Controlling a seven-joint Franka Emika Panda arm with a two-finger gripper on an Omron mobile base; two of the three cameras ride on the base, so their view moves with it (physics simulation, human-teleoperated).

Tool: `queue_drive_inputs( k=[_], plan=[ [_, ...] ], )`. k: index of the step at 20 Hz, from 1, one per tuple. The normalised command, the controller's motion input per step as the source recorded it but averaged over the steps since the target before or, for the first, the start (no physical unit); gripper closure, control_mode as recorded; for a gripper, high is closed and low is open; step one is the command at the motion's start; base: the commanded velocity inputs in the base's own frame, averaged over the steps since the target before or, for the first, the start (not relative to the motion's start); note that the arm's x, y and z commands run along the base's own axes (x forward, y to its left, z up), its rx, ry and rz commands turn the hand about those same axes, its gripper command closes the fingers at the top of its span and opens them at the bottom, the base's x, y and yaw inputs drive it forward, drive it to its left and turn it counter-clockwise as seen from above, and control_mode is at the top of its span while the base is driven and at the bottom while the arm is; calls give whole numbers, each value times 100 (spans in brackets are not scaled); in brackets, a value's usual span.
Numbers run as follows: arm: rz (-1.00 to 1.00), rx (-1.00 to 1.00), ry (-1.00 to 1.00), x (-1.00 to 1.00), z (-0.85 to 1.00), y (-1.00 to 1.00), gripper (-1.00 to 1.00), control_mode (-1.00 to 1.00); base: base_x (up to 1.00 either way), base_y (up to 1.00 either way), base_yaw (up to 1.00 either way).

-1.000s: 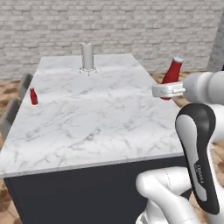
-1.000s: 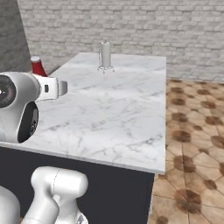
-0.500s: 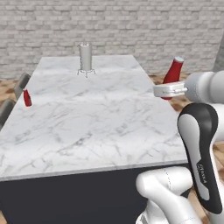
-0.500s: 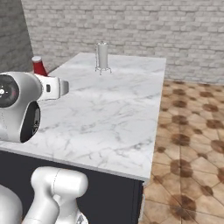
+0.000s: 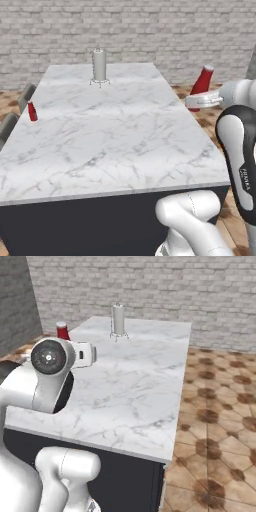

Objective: The dining table condiment station is running low on ketchup. Refill the condiment station by opening the cabinet and taking the ketchup from the cabinet and placing it on the dining table.

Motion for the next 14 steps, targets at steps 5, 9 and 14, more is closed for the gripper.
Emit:
queue_drive_inputs(
  k=[5, 9, 14],
  plan=[
    [25, 0, 10, 54, -16, -29, 100, -100, 0, 0, 0],
    [22, 0, 13, 68, -27, 0, 100, -100, 0, 0, 0],
    [19, 0, 6, 57, -13, -7, 100, -100, 0, 0, 0]
  ],
)
